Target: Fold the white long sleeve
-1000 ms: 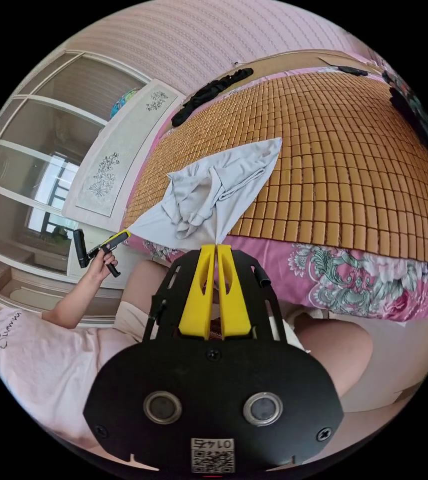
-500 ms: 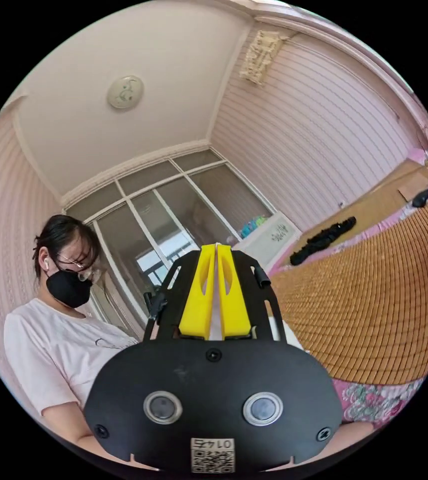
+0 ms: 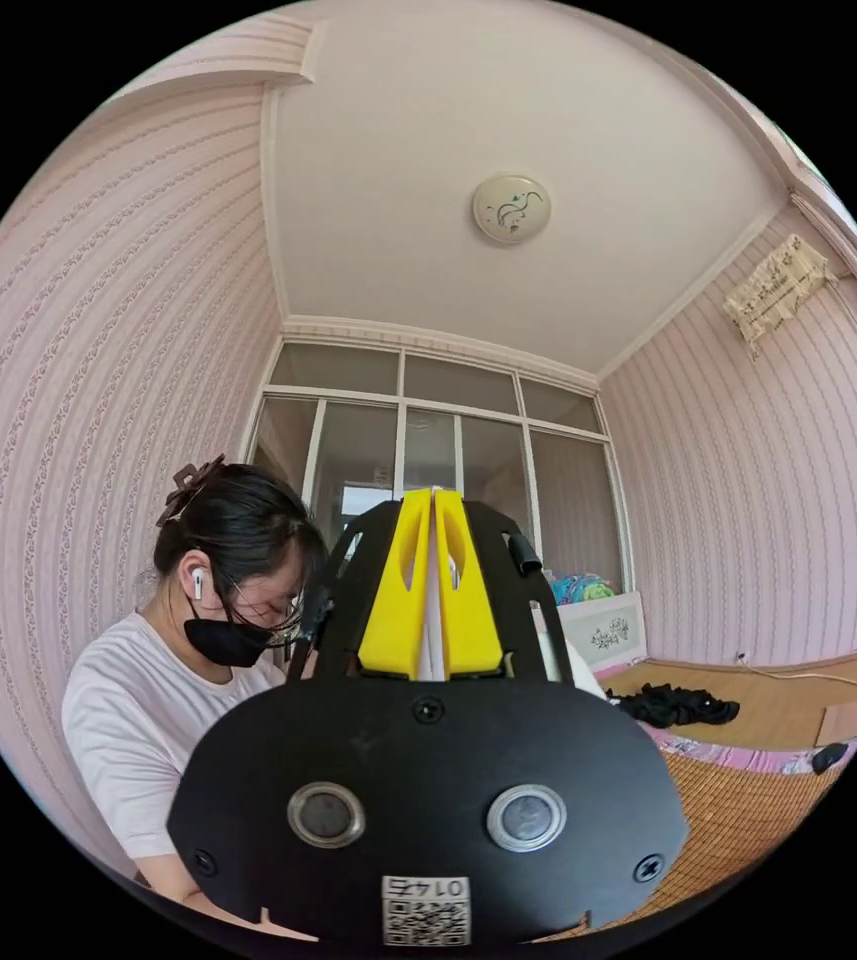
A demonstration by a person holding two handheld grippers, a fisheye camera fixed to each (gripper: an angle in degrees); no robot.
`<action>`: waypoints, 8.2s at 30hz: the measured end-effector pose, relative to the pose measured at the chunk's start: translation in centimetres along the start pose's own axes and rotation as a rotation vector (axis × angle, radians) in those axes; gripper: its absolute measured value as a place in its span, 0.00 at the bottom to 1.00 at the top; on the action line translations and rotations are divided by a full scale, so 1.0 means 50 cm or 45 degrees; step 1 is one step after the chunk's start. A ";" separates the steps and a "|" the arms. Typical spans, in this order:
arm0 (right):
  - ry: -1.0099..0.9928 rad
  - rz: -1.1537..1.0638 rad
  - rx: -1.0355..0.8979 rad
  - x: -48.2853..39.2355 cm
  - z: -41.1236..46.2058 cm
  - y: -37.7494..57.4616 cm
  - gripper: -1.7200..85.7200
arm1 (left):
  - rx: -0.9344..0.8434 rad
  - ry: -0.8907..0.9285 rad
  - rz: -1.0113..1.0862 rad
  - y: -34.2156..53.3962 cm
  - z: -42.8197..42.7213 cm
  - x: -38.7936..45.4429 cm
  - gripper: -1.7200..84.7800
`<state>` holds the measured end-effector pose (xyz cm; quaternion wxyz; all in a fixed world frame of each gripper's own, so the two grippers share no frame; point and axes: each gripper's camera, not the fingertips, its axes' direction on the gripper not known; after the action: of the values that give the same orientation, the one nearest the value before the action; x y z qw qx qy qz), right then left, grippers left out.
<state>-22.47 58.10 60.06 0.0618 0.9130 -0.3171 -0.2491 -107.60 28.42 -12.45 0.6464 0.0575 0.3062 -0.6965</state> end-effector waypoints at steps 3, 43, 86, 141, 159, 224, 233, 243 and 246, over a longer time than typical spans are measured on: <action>0.123 -0.103 -0.073 -0.026 0.022 -0.078 0.02 | 0.087 -0.079 0.120 -0.063 -0.001 0.011 0.01; 0.907 1.409 -1.111 0.731 0.117 0.983 0.02 | -1.773 -0.238 -0.382 1.260 0.562 -0.182 0.01; 1.037 1.413 -1.075 0.776 0.014 1.070 0.14 | -1.627 -0.207 -0.186 1.414 0.231 -0.241 0.07; 1.016 1.354 -1.399 1.243 -0.028 0.794 0.02 | -1.863 0.596 0.068 2.185 1.247 0.051 0.01; 1.325 1.184 -2.035 1.085 -0.066 0.877 0.15 | -1.736 0.648 0.223 2.156 1.209 0.105 0.02; 1.758 1.516 -1.381 1.011 -0.447 0.755 0.11 | -1.854 0.776 0.349 2.295 1.297 0.302 0.01; 1.468 1.664 -1.305 0.974 -0.410 0.812 0.08 | -1.862 1.097 0.266 2.235 1.160 0.387 0.01; 1.517 1.826 -1.290 0.781 -0.453 0.824 0.07 | -1.907 1.095 0.230 2.243 1.151 0.368 0.01; 1.558 1.808 -1.251 0.765 -0.451 0.805 0.07 | -1.873 1.093 0.244 2.224 1.152 0.364 0.01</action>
<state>-7.59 1.88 74.62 0.7052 0.3629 -0.5572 0.2458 11.76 -13.59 -13.88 0.4034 -0.0921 0.8922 -0.1808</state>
